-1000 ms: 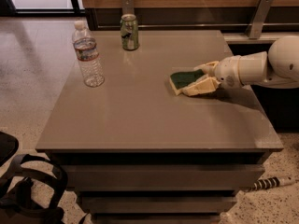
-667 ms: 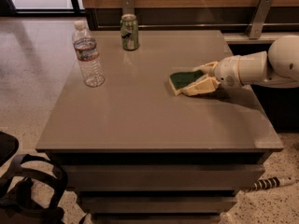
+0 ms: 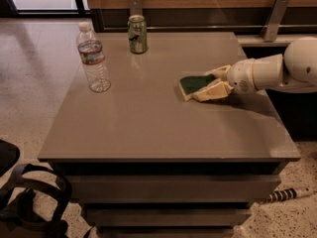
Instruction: Pick sponge
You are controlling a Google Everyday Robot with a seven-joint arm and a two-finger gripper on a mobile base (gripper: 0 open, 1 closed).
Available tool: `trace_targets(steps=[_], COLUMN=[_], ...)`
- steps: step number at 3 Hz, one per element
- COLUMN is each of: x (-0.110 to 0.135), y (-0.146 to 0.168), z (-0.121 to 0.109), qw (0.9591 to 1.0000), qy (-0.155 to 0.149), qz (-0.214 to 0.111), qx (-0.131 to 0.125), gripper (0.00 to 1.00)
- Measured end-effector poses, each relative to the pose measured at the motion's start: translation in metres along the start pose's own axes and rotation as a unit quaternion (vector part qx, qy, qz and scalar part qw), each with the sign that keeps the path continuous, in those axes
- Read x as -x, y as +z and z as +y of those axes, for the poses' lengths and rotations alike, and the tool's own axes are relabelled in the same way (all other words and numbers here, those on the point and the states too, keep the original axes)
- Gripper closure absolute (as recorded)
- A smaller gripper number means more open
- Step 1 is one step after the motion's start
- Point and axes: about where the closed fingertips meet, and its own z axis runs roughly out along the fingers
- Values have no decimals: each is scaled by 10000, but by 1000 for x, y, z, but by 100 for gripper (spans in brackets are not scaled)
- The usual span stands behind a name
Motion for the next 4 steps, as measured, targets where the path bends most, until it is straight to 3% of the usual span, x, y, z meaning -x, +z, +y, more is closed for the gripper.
trace_targets(steps=[2, 3, 4], x=[87, 119, 122], y=[-33, -43, -44], z=[6, 6, 6], qw=[9981, 9956, 9953], qy=[-612, -912, -942], qz=[-52, -182, -199], qx=[-7, -71, -82], gripper=[100, 100, 100])
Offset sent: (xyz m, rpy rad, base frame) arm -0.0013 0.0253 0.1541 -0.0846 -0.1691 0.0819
